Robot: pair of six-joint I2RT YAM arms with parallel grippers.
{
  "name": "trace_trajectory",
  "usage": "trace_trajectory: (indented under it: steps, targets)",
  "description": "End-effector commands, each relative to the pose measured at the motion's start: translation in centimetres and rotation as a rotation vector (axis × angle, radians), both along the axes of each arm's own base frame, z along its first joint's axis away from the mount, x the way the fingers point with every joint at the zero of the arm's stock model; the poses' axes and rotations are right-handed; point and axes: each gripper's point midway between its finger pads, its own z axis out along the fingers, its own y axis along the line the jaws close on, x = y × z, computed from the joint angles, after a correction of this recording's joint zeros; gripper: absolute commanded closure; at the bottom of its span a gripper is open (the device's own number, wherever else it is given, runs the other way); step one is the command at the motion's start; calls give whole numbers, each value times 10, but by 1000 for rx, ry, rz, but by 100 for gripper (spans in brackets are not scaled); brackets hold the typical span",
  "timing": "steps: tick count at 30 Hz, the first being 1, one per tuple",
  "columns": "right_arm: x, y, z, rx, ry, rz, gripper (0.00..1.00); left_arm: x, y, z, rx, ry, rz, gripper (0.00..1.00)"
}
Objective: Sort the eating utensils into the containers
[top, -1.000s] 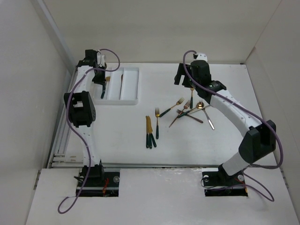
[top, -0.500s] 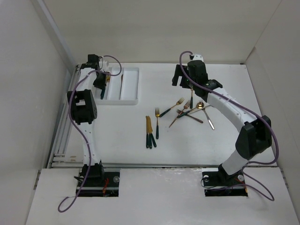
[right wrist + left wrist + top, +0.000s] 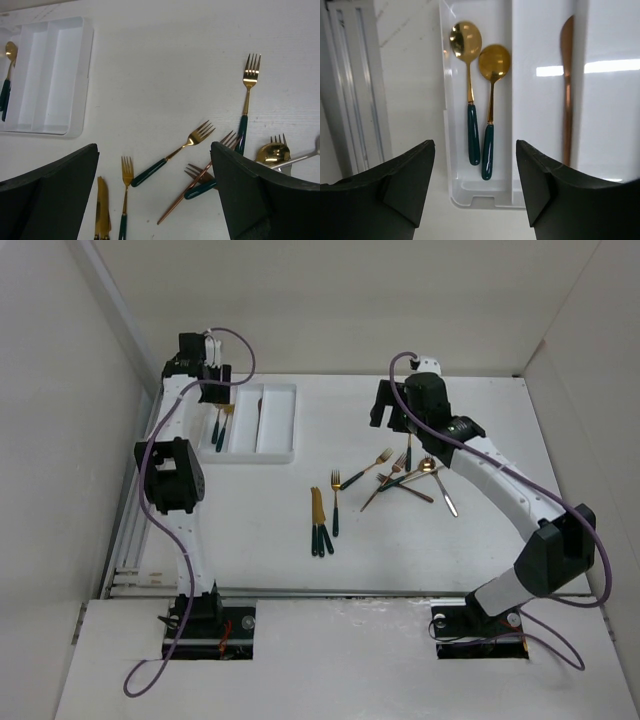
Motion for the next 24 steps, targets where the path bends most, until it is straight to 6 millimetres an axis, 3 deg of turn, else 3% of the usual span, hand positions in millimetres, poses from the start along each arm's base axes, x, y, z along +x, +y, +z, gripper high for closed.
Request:
trace_trajectory:
  steps: [1,3,6,7,8,10,12,13,14,15,16,17,18,19,20,22,24]
  targets:
    - [-17,2,-4,8,17,-11,2,0,-9,105,-13,-232,31,37]
    - [-29,6,-21,2,77,-7,5,-6,-14,123,-59,-269,58,37]
    - [-45,-5,-48,-3,173,-108,28,-19,-23,124,-120,-261,64,36]
    - [-45,-14,-58,22,209,-122,41,-26,-29,125,-144,-262,77,36]
    - [-46,-19,-60,37,223,-119,43,-31,-30,125,-155,-256,88,36]
    - [-39,-22,-59,68,219,-76,43,-38,-26,133,-147,-276,112,36]
    - [-15,-51,-52,52,217,-131,37,-43,-29,133,-133,-273,104,36]
    - [-9,-63,-73,-11,291,-129,37,-46,-28,135,-113,-273,85,26]
    - [1,-81,-75,-32,306,-160,37,-48,-32,143,-89,-288,58,19]
    - [16,-84,-62,-37,284,-149,37,-52,-30,145,-35,-285,40,7]
    - [24,-87,-82,-85,330,-117,35,-56,-29,147,12,-285,37,6]
    - [31,-84,-84,-95,332,-97,35,-58,-19,160,87,-318,72,0]
    - [42,-87,-81,-98,324,-102,33,-60,-21,155,132,-304,68,0]
    - [48,-86,-87,-101,334,-102,33,-61,-14,163,172,-322,77,0]
    - [51,-86,-109,-122,383,-96,33,-62,-10,164,196,-321,89,0]
    - [57,-93,-123,-112,420,-116,33,-65,-10,163,223,-309,92,0]
    - [60,-89,-144,-108,464,-99,33,-65,-8,163,196,-318,150,0]
